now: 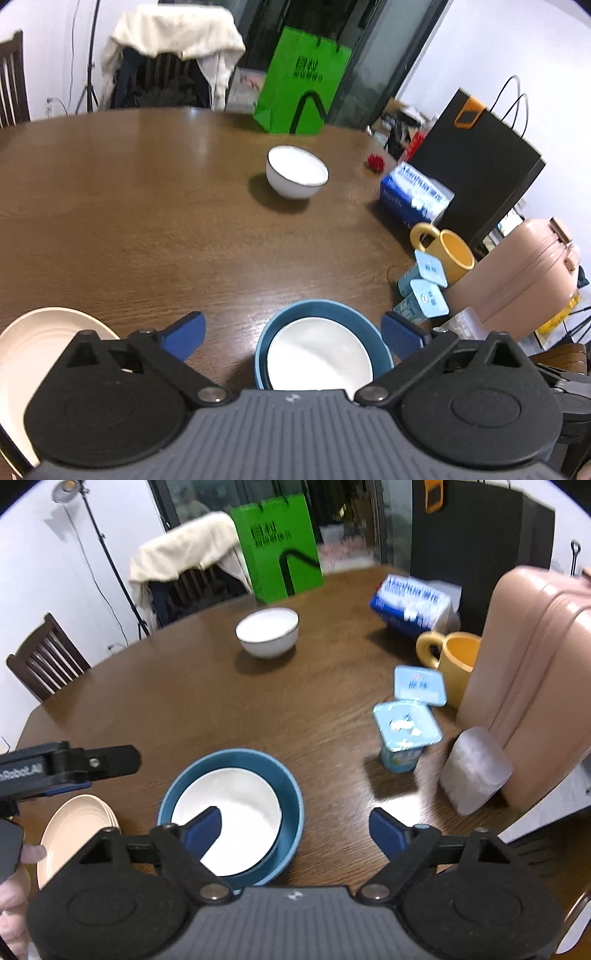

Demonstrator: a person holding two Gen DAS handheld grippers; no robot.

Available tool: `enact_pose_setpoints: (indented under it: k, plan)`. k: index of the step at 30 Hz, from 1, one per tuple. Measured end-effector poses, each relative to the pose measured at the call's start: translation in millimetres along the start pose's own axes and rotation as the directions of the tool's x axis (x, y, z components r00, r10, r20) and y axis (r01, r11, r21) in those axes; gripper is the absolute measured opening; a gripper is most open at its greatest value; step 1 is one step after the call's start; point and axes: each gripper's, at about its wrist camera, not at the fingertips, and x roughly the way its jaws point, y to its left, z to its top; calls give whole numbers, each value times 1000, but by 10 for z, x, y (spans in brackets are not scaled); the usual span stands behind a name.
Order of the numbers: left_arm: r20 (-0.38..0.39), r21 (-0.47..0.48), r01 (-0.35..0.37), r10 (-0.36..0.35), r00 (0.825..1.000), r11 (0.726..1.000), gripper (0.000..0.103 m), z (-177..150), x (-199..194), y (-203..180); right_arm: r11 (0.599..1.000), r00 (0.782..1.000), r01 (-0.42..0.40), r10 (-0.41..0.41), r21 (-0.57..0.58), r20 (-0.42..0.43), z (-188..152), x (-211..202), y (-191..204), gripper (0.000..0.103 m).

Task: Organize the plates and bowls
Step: 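Open both grippers to release the white bowl rim, then lift both open grippers and move them toward the small white bowl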

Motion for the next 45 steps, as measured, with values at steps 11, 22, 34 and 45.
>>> enact_pose_setpoints:
  k: [11,22,34,45]
  plan:
    - [182,28,-66,60,982,997,103,-300,-468,-187,997,984,17,-4,-69,179,-289,-505,-58,99]
    - [227,48,-95,82,970,994,103,-485,-767,-365,999,949,-39,46,-27,313,-533,-979,-181,103]
    - [267,53,-122,103,958,991,103,-561,-957,-507,992,936,-90,113,-86,333,-653,-1178,-109,103]
    - [265,14,-131,123,956,991,103,-492,-1005,-452,994,941,-85,105,-74,322,-619,-1156,-95,103]
